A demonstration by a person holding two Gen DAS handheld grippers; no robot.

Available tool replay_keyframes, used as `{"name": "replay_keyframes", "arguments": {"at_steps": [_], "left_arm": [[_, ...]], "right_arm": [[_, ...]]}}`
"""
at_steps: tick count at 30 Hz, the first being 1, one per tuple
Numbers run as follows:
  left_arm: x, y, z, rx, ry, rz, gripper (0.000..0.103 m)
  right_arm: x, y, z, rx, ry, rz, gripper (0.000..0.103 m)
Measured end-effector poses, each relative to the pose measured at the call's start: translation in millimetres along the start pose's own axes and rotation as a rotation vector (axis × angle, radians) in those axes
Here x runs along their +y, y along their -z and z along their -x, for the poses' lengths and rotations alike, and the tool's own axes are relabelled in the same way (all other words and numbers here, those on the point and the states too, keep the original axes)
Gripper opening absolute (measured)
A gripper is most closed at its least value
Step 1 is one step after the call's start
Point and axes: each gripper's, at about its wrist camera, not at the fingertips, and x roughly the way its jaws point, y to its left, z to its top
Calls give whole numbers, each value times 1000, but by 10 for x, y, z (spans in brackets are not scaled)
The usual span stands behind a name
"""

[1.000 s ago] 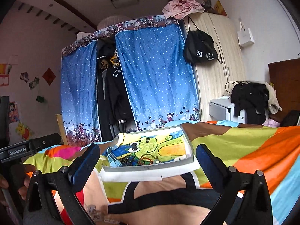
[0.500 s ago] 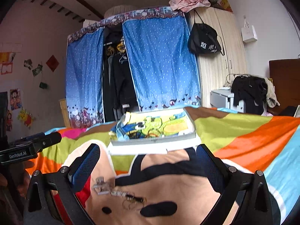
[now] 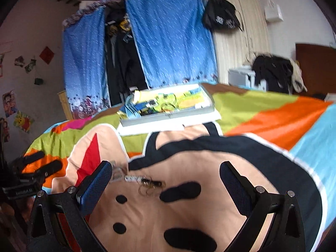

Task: Organize jewelry
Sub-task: 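Move both tools back toward the grey claw clip and keys, then lower the left tool onto the grey hair claw clip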

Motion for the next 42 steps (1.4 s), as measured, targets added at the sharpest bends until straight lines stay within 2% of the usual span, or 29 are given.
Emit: {"name": "replay_keyframes", "arguments": {"at_steps": [6, 12, 19, 22, 25, 30, 34, 38, 42], "left_arm": [[70, 2, -159, 100, 10, 58, 100], [90, 66, -345, 205, -12, 76, 100], [141, 101, -474, 271, -20, 89, 100], [182, 93, -613, 338, 17, 104, 100], [236, 46, -783, 420, 66, 106, 100], [326, -111, -947, 436, 86, 105, 100], [364, -256, -1071, 406, 74, 32, 100], [375, -291, -1292, 444, 141, -28, 100], [347, -249, -1479, 463, 136, -66, 100]], "right_arm": [[-95, 98, -112, 103, 23, -74, 103], [-64, 179, -264, 191, 41, -60, 103], [1, 291, -498, 313, 36, -26, 103], [10, 321, -555, 348, 16, -21, 103], [-9, 343, -640, 393, -41, -43, 103], [-129, 388, -829, 467, -88, -106, 103], [-253, 381, -964, 503, -120, -177, 103], [-266, 362, -1105, 522, -118, -156, 103], [-215, 377, -1257, 536, -142, -118, 103]]}}
